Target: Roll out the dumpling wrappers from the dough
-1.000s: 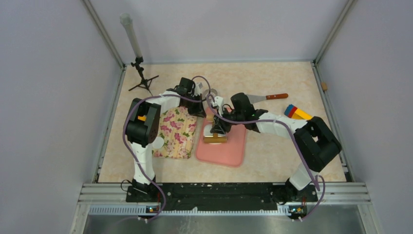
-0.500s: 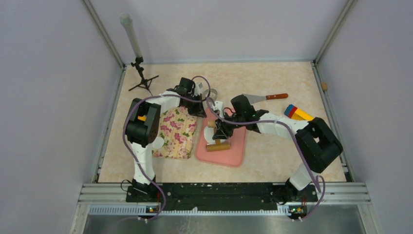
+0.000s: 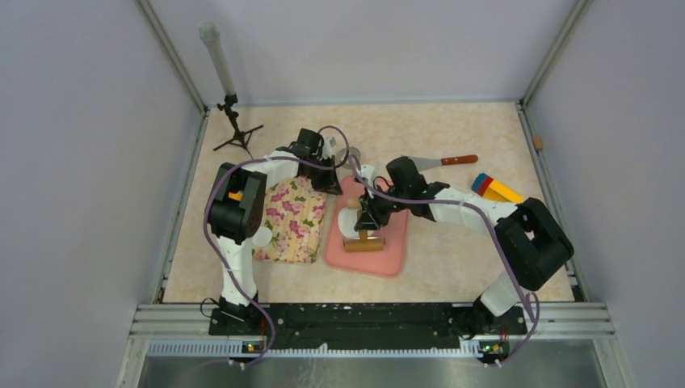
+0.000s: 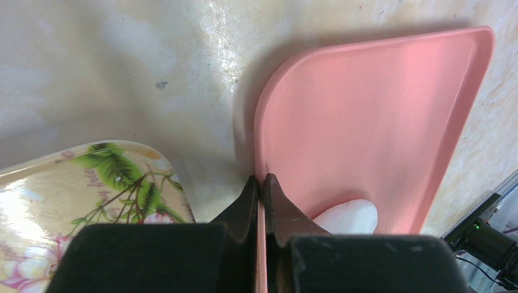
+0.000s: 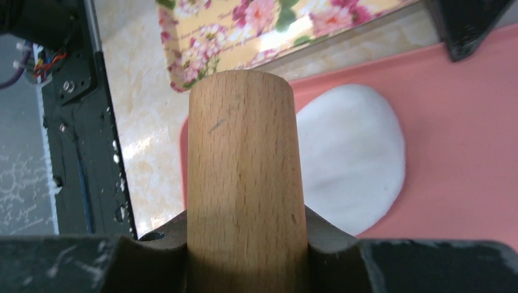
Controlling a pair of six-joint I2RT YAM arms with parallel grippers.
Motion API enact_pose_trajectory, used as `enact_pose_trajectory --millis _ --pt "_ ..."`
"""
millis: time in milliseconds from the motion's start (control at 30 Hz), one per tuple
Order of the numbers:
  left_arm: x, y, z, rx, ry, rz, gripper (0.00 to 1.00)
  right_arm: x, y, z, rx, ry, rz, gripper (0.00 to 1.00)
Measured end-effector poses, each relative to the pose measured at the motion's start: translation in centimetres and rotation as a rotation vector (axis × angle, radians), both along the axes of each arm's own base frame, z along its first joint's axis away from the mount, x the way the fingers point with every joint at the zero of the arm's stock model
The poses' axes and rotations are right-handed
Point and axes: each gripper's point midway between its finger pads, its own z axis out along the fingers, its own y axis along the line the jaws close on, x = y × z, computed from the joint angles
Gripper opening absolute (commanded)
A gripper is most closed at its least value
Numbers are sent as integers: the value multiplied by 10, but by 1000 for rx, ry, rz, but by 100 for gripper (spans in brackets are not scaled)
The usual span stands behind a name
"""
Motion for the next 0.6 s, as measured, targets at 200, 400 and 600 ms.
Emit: enact_pose_trajectory --millis 200,400,600 --pt "0 0 0 0 0 0 0 33 9 18 55 -41 -153 0" --pt "0 0 0 0 0 0 0 70 12 36 90 -99 -320 0" --pt "0 0 0 0 0 0 0 96 9 32 80 -141 -442 0"
